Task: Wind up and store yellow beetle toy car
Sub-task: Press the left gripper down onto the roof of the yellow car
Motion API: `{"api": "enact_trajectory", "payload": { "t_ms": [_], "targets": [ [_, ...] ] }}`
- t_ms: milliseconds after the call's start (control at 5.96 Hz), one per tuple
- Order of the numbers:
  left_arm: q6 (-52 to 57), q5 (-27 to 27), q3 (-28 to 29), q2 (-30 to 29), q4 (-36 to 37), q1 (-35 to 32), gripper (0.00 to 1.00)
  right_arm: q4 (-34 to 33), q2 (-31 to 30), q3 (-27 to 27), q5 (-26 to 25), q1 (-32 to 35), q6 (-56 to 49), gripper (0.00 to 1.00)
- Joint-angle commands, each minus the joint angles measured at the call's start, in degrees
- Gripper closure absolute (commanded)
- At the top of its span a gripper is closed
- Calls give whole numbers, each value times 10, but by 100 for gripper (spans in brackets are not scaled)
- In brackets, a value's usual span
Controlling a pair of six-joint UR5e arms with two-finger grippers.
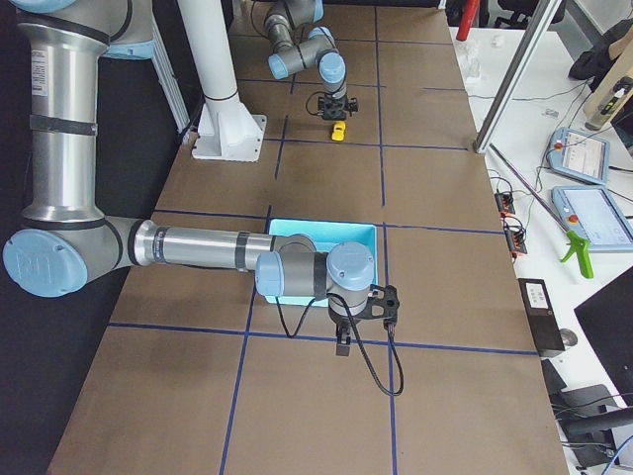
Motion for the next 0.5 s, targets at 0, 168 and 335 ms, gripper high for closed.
{"api": "enact_trajectory", "payload": {
  "t_ms": [0, 168, 335],
  "targets": [
    [-1, -15, 35, -4, -40, 1, 2, 0, 0, 0, 0, 0, 0, 0],
    [0, -19, 40, -4, -40, 1, 3, 0, -2, 1, 0, 1, -1, 0],
    [0, -17, 48, -5, -41, 2, 6, 0, -2, 1, 0, 1, 1, 0]
  ]
}}
